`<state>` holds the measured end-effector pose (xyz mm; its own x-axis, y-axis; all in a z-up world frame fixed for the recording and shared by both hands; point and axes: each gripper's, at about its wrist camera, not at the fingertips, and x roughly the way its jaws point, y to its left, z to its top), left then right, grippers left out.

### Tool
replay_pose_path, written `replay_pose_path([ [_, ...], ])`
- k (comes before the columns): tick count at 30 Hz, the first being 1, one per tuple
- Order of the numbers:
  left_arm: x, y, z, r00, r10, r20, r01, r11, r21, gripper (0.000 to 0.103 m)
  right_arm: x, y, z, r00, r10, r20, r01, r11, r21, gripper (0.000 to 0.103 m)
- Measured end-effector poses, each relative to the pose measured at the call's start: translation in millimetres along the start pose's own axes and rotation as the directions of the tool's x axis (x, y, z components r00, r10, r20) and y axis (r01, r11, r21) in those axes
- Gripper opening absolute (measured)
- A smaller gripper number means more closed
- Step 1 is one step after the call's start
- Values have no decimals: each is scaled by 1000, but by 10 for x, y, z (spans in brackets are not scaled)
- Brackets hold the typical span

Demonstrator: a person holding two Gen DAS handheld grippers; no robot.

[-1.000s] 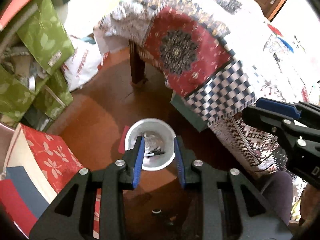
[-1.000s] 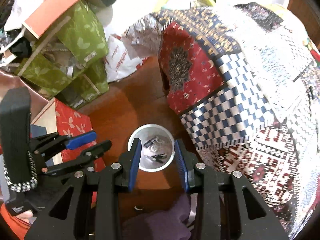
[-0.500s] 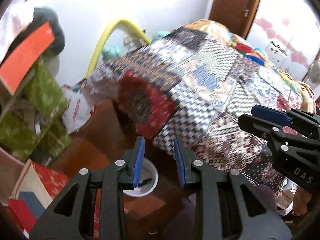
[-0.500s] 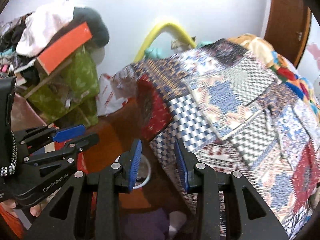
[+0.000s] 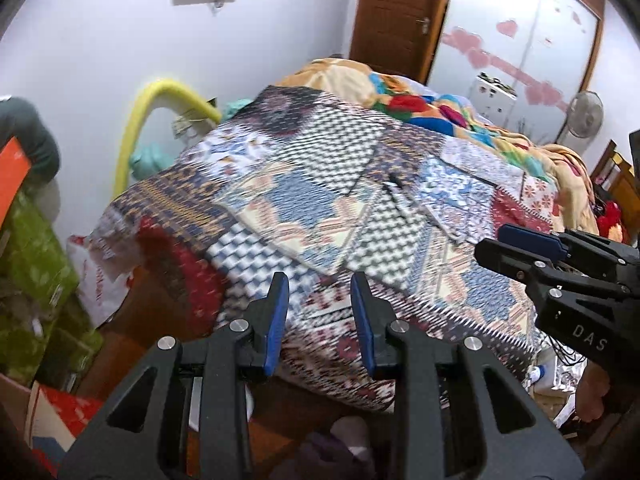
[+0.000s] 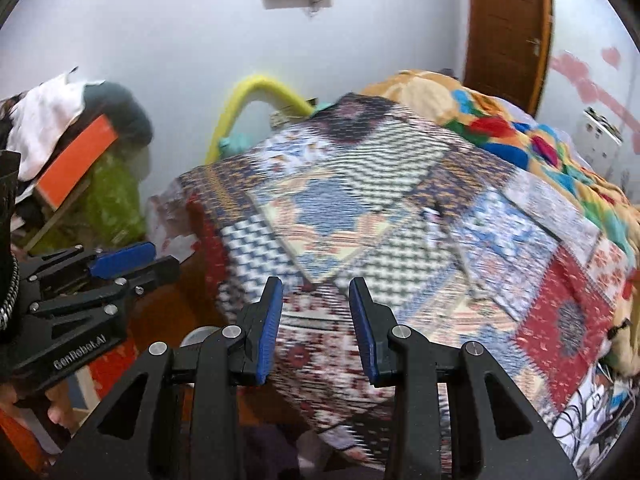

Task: Collect trash
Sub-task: 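Move both open tools back over the quilt toward the razor and toothpaste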

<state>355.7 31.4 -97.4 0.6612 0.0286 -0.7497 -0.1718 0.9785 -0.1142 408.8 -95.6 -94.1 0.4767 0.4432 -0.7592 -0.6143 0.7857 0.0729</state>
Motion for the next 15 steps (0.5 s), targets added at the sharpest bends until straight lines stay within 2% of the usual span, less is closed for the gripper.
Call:
replay_pose_path([
  [5,294,-330,149,999,-43,-20,43,999,17,31,13,-510,-46,997,-71,-3,71,997,39,31],
  [11,805,-676,276,994,-81,-69,84,996,43,31,245,-1080,-112,992,-116,-57,121,987,109,31],
  [15,1170,-820,320,989,-98,-113,104,994,45,31,419,-1398,-193,989,-117,-90,131,977,166,31],
])
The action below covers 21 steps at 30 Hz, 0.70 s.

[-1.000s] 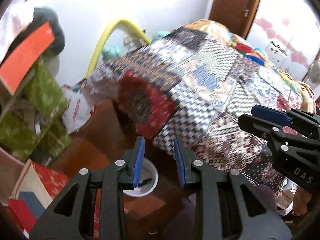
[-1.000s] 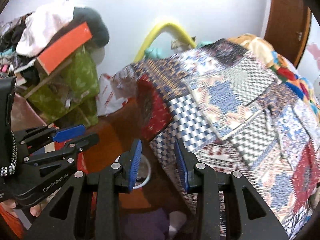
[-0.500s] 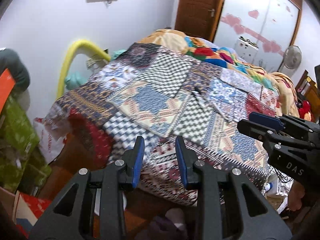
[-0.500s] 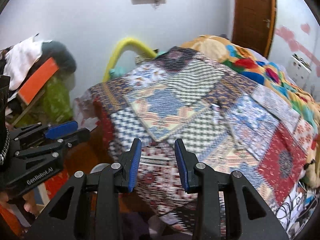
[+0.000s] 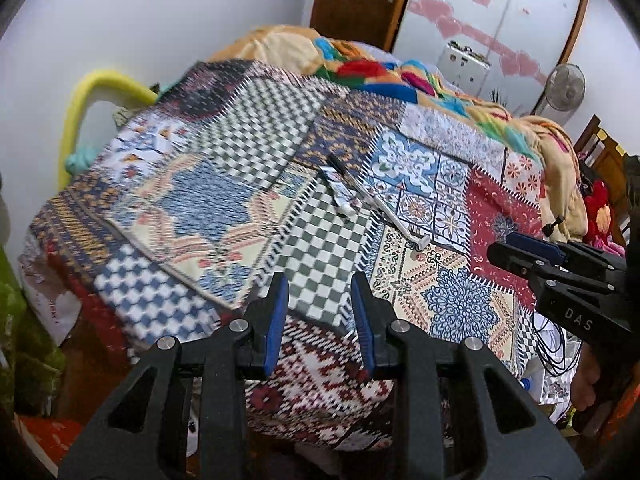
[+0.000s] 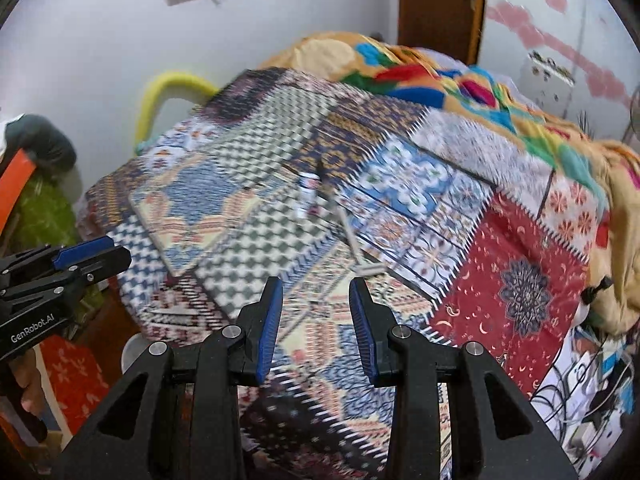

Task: Collect trash
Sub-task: 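Move both open tools back over the quilt toward the razor and toothpaste, then grasp the silver razor with the right tool while the left tool grasps the toothpaste tube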

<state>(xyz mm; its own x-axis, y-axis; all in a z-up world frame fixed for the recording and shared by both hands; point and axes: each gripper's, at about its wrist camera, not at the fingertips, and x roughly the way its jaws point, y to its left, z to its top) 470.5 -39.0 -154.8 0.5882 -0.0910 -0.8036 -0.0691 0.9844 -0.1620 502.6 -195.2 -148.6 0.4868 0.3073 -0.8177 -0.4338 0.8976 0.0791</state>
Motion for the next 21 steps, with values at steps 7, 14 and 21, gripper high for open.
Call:
replay_pose_path([
  [7,752,-144,163,996,-30,-86,31,999,14,31,488,-412,-6,998,19,-57,-14,996,85,31],
  [14,1394,-236,283,984,-70,-161,71,997,4,31,950,-663,-30,995,48,-92,-36,990,137,52],
  [21,1878,-210,440,981,-79,-175,73,997,-40,31,1187,-629,-49,997,24,-79,-19,997,70,52],
])
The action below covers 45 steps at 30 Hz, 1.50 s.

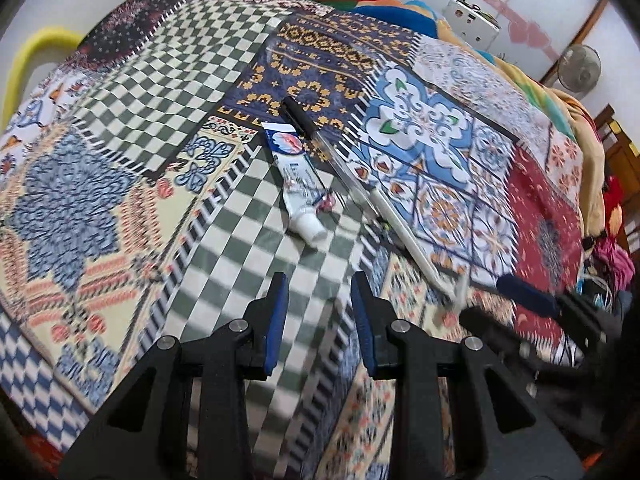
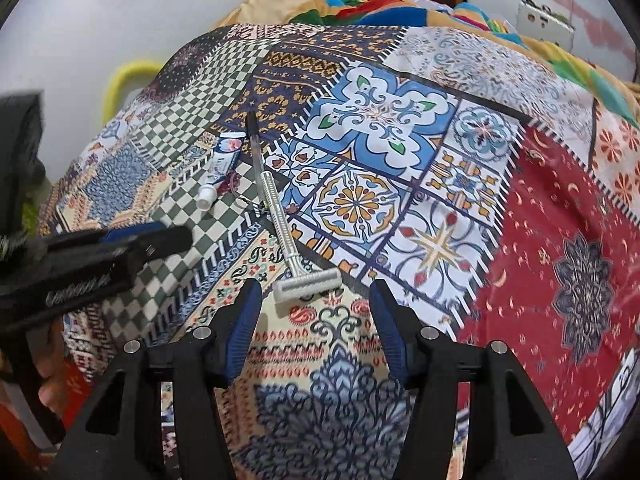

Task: Collect trash
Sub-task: 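Grasp the silver razor with the right tool while the left tool grasps the toothpaste tube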

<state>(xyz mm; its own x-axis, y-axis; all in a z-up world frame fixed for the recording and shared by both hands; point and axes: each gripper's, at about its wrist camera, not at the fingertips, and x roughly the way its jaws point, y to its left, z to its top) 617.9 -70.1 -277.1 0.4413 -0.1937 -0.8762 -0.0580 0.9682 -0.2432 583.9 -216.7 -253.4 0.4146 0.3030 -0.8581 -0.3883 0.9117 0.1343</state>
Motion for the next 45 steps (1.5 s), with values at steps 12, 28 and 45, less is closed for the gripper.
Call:
replay_pose_path([
  [12,232,-54,187,995,56,84,-55,998,-4,21,277,57,52,1000,-21,5,21,1000,-10,46],
  [28,-150,191,-46,992,41,118,-36,998,-46,11,94,26,12,998,-51,37,50,998,27,36],
  [45,-687,97,-1207,999,18,-40,-18,1000,7,11,-527,14,-352,995,-85,46,83,996,43,36],
])
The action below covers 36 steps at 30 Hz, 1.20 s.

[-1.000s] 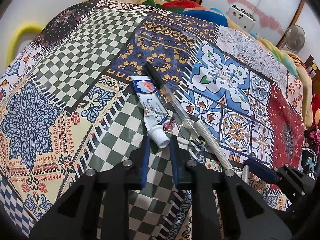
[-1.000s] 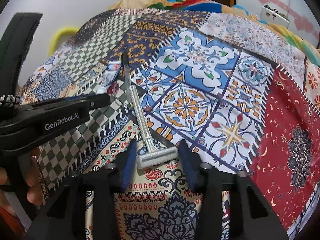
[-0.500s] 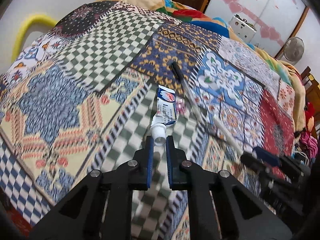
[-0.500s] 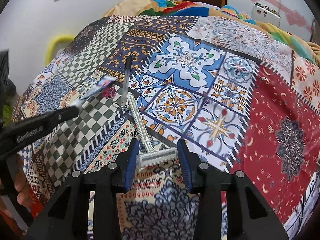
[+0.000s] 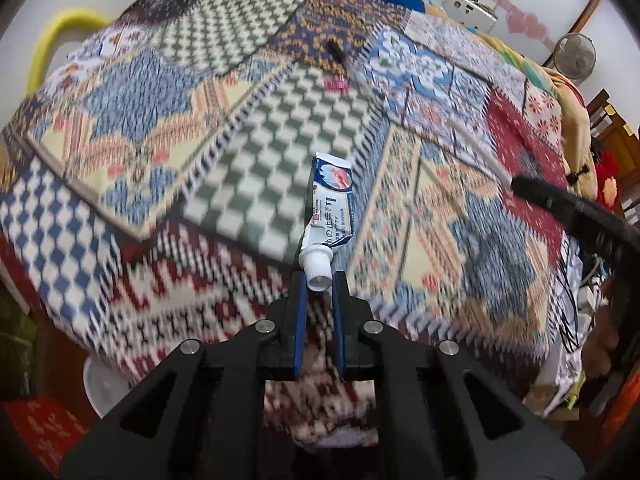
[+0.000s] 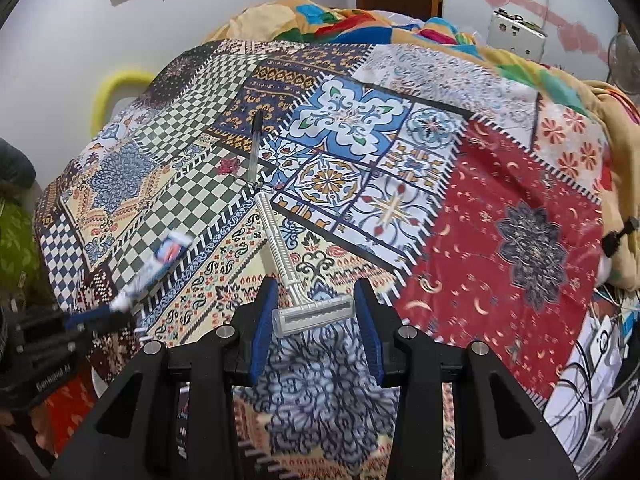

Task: Collect trash
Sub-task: 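Grasp the silver razor with the right tool while the left tool grasps the toothpaste tube, then carry the razor and toothpaste tube in both tools over the white bin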

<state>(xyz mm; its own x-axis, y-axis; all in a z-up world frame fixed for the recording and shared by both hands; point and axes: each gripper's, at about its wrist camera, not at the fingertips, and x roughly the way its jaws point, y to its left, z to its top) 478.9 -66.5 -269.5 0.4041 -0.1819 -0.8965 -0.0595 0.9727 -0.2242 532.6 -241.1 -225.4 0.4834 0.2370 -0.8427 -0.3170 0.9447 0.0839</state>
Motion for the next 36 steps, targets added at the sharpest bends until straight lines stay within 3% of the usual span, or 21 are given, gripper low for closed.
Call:
replay_pose_path([
  [8,125,-93,-72,995,35,-95,-32,999,26,11,-124,-28,-32,1000,8,7,-8,1000,8,36],
  [11,140,-99,50,995,50,-82,-48,998,29,23,-155,-32,-45,1000,15,13,-15,1000,7,36],
  [13,168,-111,138,995,57,-76,-55,998,35,38,-159,-33,-48,1000,16,15,-16,1000,4,36],
  [14,187,-116,164,995,56,-78,-53,998,40,39,-159,-33,-48,1000,17,15,-17,1000,0,36],
  [24,387,-205,438,991,124,-41,-119,985,123,39,-145,-54,-69,1000,11,12,-11,1000,-6,36],
  [27,399,-259,437,989,151,-10,-147,975,169,24,-149,-53,-66,1000,4,11,-4,1000,-6,36],
  [36,19,-151,337,994,100,47,-105,988,110,24,-356,63,2,999,7,39,-7,1000,-11,36],
])
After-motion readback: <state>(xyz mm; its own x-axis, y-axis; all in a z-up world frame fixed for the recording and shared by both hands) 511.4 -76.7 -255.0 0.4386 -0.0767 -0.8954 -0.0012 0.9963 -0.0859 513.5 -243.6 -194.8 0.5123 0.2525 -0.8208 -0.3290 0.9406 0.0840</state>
